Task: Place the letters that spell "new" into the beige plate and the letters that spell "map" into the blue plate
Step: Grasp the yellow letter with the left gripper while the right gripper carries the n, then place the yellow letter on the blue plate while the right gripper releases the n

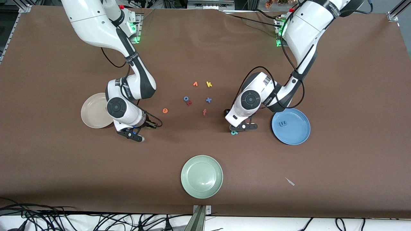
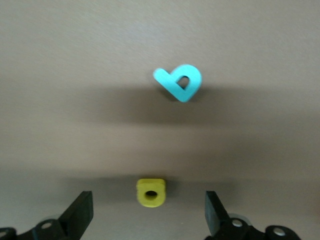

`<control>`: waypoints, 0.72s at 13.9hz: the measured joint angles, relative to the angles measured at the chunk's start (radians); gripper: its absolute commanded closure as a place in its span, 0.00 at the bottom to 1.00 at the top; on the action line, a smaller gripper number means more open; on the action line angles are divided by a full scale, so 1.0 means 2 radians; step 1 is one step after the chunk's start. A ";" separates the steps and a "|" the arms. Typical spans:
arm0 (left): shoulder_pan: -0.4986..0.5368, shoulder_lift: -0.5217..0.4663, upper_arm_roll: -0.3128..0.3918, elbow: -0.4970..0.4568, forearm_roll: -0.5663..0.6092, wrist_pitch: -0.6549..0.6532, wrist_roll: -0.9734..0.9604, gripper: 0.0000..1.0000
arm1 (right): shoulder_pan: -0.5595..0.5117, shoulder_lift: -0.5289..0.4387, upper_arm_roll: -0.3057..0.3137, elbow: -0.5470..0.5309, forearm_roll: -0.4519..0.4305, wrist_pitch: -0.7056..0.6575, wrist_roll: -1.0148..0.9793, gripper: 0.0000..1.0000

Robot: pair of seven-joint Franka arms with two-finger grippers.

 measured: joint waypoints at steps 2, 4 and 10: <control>-0.001 0.003 0.000 -0.022 0.000 0.034 -0.002 0.12 | -0.001 -0.014 -0.016 -0.007 0.000 -0.018 -0.049 1.00; -0.001 0.002 0.001 -0.037 0.000 0.051 -0.002 0.60 | -0.002 -0.036 -0.029 -0.034 -0.008 -0.020 -0.091 1.00; 0.002 -0.009 0.001 -0.038 0.000 0.050 -0.002 1.00 | -0.002 -0.107 -0.080 -0.179 -0.017 0.055 -0.228 0.99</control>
